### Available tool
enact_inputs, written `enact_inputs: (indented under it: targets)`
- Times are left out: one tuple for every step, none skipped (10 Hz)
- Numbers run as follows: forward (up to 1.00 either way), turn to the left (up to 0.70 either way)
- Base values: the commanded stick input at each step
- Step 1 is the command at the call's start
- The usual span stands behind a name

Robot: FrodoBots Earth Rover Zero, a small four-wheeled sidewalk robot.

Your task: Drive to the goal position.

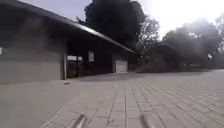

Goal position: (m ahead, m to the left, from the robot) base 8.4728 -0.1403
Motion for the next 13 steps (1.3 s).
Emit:
enact_inputs:
  targets:
    - [0.70,0.00]
    - [0.70,0.00]
    - [0.70,-0.01]
    - [0.70,-0.13]
    - [0.70,-0.25]
    - [0.70,0.00]
    - [0.70,0.00]
    - [0.70,0.00]
    - [0.70,0.00]
    - [0.70,0.00]
    - [0.70,0.00]
    - [0.70,0.00]
    - [0.70,0.00]
